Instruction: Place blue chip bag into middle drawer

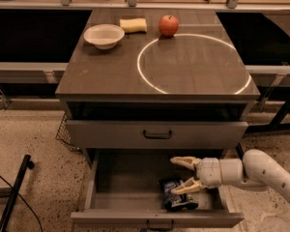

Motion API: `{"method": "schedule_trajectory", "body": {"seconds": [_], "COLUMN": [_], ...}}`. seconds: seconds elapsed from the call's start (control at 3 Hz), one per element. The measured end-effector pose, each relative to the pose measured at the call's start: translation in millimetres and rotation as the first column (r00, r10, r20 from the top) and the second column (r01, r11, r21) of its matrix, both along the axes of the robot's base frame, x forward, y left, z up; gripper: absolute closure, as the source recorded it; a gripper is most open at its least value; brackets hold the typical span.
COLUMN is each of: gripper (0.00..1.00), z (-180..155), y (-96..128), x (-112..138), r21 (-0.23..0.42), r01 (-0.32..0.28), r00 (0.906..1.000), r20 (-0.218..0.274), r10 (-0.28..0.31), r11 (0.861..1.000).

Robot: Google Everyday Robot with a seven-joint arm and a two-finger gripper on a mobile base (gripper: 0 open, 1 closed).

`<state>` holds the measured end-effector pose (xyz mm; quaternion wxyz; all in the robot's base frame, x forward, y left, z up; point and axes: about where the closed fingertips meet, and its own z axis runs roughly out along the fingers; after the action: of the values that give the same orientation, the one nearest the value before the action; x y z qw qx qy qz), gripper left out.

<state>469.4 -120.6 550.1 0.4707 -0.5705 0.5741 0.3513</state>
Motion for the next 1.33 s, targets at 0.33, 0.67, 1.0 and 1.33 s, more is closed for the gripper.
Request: {"method": "schedule_trajectory", "body": {"seconds": [0.33,0.67,1.0,1.33], "gripper": [0.0,0.0,0.0,0.19], "z": [3,18,28,42], "y": [-3,-28,-71,-107], "x": [1,-6,-14,-24], "r21": [-0.008,-0.08,-0.126,-0.118], "r01": [0.029,0.058,0.115,0.135], "r00": [0.9995,0.9983,0.9932,0.9909], "r20": [-0.011,0.009,-0.001,0.019], "r10": [-0.029,-0.058,-0.116,-0.133], "r11": [1.0,0.995,0.985,0.984]}}
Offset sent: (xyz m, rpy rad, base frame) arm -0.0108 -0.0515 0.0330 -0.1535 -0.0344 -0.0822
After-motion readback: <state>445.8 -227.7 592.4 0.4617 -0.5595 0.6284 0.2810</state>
